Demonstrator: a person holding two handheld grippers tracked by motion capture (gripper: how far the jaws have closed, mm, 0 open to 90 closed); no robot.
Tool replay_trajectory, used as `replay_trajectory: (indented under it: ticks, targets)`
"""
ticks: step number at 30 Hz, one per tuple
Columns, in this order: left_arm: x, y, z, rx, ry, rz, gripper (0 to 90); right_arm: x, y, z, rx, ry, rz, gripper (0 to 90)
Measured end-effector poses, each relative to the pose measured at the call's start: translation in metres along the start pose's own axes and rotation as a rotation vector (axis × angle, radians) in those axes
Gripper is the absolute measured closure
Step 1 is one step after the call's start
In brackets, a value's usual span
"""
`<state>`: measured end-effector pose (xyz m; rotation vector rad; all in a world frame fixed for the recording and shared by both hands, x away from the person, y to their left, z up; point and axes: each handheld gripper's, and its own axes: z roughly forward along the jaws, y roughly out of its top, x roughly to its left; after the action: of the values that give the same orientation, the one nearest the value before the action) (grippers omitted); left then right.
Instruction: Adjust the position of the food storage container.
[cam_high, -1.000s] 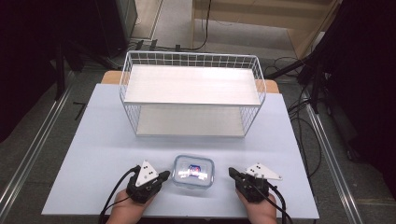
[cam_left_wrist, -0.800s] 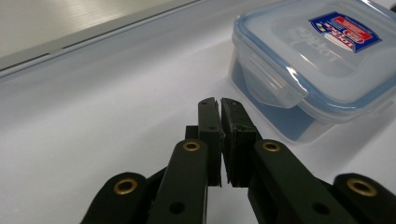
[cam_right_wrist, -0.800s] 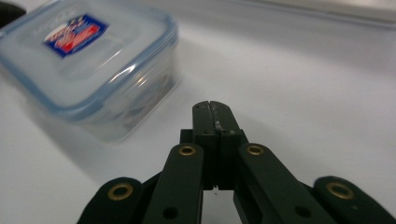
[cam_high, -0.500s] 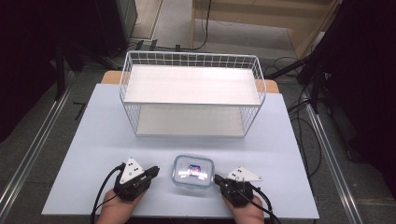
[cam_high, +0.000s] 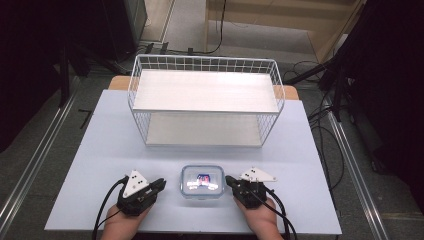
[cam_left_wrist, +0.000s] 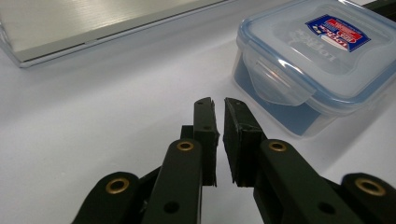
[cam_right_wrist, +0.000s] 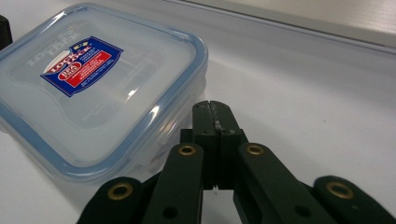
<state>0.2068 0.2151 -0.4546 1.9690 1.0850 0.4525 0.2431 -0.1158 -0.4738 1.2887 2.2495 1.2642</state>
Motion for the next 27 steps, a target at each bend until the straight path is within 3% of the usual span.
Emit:
replay_trajectory:
  ticks: [7,10,13,14,16,17,22,27]
  targets:
    - [0.004,0.001,-0.004,-0.018,0.005,-0.018,77.3,-0.005,0.003,-0.009,-0.031,0.0,0.014,89.3]
    - [0.007,0.001,-0.007,-0.028,0.016,-0.012,67.9,-0.008,0.006,-0.02,-0.066,0.031,0.046,73.6]
    - [0.011,0.002,-0.01,-0.045,0.031,-0.019,61.6,-0.009,0.007,-0.023,-0.083,0.03,0.068,65.8]
    - [0.013,0.003,-0.011,-0.051,0.041,-0.019,54.5,-0.01,0.008,-0.025,-0.1,0.033,0.091,55.4]
    - [0.014,0.005,-0.014,-0.062,0.055,-0.032,51.3,-0.01,0.009,-0.025,-0.105,0.034,0.101,51.4]
    - [0.015,0.005,-0.015,-0.067,0.057,-0.039,43.7,-0.01,0.009,-0.026,-0.122,0.031,0.113,42.4]
    - [0.015,0.009,-0.018,-0.075,0.014,-0.047,31.7,-0.01,0.01,-0.027,-0.137,0.036,0.127,31.9]
    - [0.012,0.013,-0.014,-0.07,0.009,-0.042,15.6,-0.011,0.013,-0.029,-0.153,0.055,0.142,24.7]
